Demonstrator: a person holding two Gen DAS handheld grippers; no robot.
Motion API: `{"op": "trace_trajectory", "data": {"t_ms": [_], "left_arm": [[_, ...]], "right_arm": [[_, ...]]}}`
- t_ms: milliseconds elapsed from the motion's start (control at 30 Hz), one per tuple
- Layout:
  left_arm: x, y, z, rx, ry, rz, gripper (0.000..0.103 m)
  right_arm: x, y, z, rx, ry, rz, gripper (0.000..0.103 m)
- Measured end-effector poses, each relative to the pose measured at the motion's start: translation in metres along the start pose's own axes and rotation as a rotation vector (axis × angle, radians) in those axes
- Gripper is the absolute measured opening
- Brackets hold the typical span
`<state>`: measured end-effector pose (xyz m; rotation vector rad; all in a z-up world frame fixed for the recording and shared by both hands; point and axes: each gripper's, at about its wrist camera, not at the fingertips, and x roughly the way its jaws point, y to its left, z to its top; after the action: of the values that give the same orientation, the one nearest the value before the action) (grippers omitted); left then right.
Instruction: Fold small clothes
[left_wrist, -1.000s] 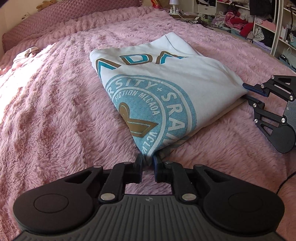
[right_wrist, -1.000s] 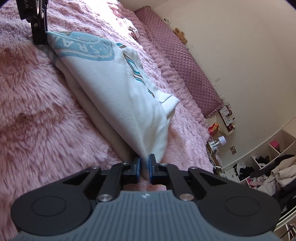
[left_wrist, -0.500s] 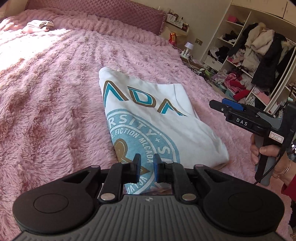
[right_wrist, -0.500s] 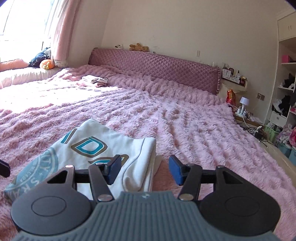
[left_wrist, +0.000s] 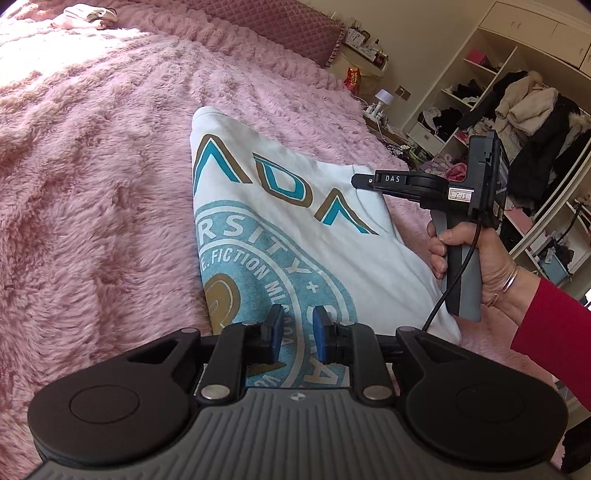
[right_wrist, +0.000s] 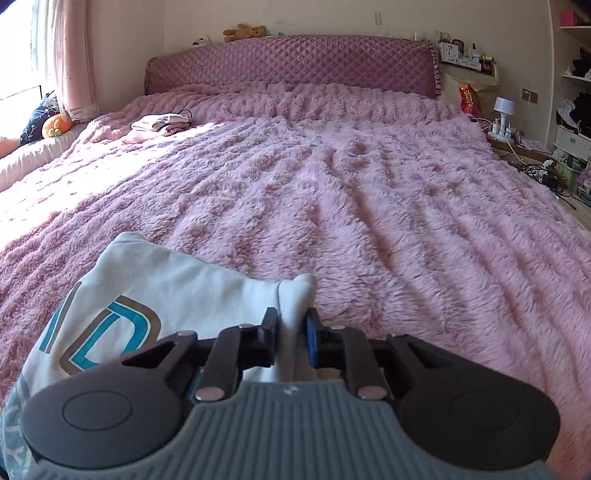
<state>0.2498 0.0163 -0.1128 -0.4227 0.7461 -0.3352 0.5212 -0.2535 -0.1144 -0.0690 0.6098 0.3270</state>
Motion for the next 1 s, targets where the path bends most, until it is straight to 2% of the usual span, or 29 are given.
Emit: {"op": "trace_trajectory", "data": {"t_ms": [100,133,233,367,400,433,567,633,733,833,967,1000], "left_arm": [[-0.003,-0.004,0.0,0.003,-0.015,-0.026,0.024],[-0.002,-0.005,0.0,0.016,-0.012,-0.016,0.024],[0.006,-0.003,-0.005,0.021,-0.003,0.005,0.024],[0.01,0.002,-0.005,0.001,0.006,-0.002,0.025],[0.009,0.002,-0.005,0.002,0.006,-0.003,0.025],[0.009,0.002,-0.005,0.002,0.007,-0.004,0.025],[0.008,0.003,-0.002,-0.004,0.013,-0.009,0.025],[0.009,0.002,-0.002,-0.006,0.012,-0.007,0.026],[0.008,0.0,-0.004,-0.008,0.011,-0.003,0.026],[0.009,0.002,-0.003,-0.031,0.015,-0.008,0.027],[0.009,0.002,-0.002,-0.035,0.019,-0.003,0.027],[0.009,0.001,-0.002,-0.031,0.02,0.0,0.027]], "right_arm": [[-0.002,-0.003,0.006,-0.019,-0.043,-0.038,0.005],[0.001,-0.007,0.008,-0.022,-0.038,-0.047,0.0],[0.022,-0.021,0.001,0.009,0.032,-0.046,0.0],[0.025,-0.023,-0.007,0.023,0.028,-0.054,0.0],[0.022,-0.024,-0.006,0.035,0.021,-0.054,0.005],[0.014,-0.026,-0.004,0.054,0.008,-0.048,0.013],[-0.04,-0.033,-0.006,0.12,-0.033,0.039,0.019],[-0.077,-0.036,-0.018,0.137,-0.033,0.079,0.025],[-0.12,-0.035,-0.047,0.139,0.006,0.107,0.026],[-0.146,-0.031,-0.079,0.153,0.055,0.118,0.029],[-0.151,-0.028,-0.107,0.19,0.096,0.125,0.029],[-0.149,-0.027,-0.11,0.203,0.102,0.134,0.023]]}}
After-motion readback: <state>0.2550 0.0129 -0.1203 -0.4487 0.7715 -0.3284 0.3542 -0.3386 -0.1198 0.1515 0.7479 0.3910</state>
